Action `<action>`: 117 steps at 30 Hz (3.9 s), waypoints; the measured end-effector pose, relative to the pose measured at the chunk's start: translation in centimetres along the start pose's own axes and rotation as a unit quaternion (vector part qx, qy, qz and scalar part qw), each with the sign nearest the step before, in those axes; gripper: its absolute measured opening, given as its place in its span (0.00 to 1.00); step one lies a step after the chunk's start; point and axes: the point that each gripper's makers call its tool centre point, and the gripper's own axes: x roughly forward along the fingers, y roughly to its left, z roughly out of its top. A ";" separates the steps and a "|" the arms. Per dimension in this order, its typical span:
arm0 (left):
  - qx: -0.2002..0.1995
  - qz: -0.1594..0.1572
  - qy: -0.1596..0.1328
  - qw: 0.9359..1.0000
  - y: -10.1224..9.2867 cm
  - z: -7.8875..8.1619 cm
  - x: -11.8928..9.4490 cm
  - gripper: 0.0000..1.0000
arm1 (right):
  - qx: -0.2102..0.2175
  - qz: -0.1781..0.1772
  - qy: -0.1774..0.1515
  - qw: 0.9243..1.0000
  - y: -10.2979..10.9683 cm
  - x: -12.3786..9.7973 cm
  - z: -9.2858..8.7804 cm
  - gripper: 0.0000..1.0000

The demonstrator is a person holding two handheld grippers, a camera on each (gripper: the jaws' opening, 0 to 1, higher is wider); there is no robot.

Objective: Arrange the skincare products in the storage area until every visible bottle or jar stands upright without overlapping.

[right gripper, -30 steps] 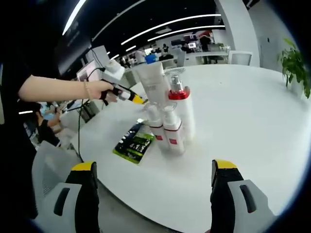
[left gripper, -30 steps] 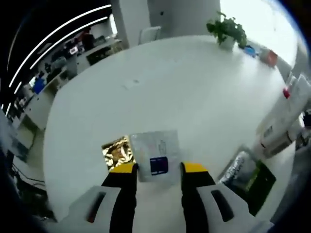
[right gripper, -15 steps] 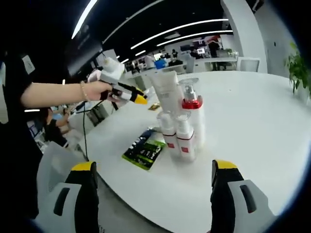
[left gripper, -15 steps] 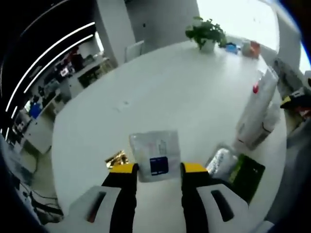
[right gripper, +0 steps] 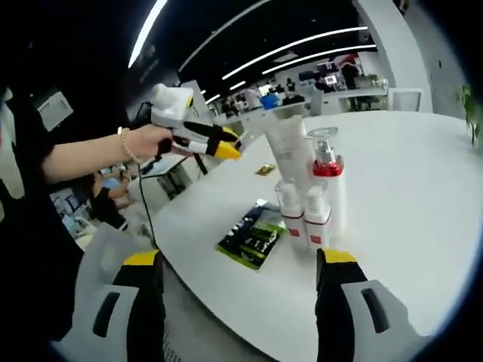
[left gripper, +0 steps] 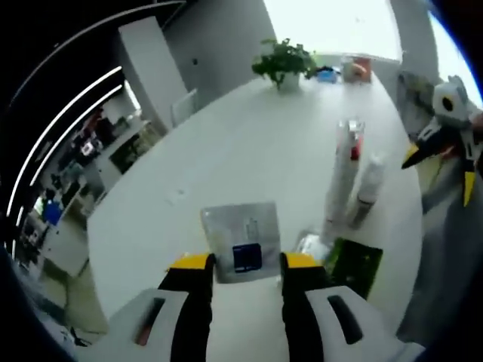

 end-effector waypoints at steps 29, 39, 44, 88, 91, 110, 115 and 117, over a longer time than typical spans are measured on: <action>0.124 -0.043 -0.009 0.991 -9.1 3.1 -7.8 0.31 | 0.042 0.140 -0.067 0.987 4.7 4.7 9.1 0.41; 0.148 -0.054 -0.010 0.987 -11.1 4.1 -9.4 0.32 | 0.073 0.176 -0.083 0.978 6.8 4.9 10.3 0.26; 0.150 -0.062 -0.006 0.987 -11.7 3.9 -9.7 0.32 | 0.078 0.180 -0.080 0.977 7.0 4.9 10.0 0.13; -0.462 -0.180 -0.305 0.813 -10.5 1.8 -15.0 0.27 | 0.288 0.192 -0.224 0.911 11.6 5.7 11.3 0.01; -0.470 -0.171 -0.309 0.809 -10.2 1.3 -14.9 0.19 | 0.296 0.191 -0.224 0.909 11.7 5.8 11.2 0.01; -0.552 -0.163 -0.316 0.755 -8.7 -1.3 -16.4 0.01 | 0.233 0.162 -0.182 0.941 12.3 7.9 9.8 0.22; -0.571 -0.189 -0.314 0.734 -9.3 -1.4 -17.2 0.01 | 0.201 0.146 -0.171 0.953 10.8 7.4 10.5 0.42; -0.569 -0.207 -0.304 0.735 -10.1 -1.3 -17.4 0.01 | 0.195 0.154 -0.168 0.954 10.8 7.6 11.2 0.47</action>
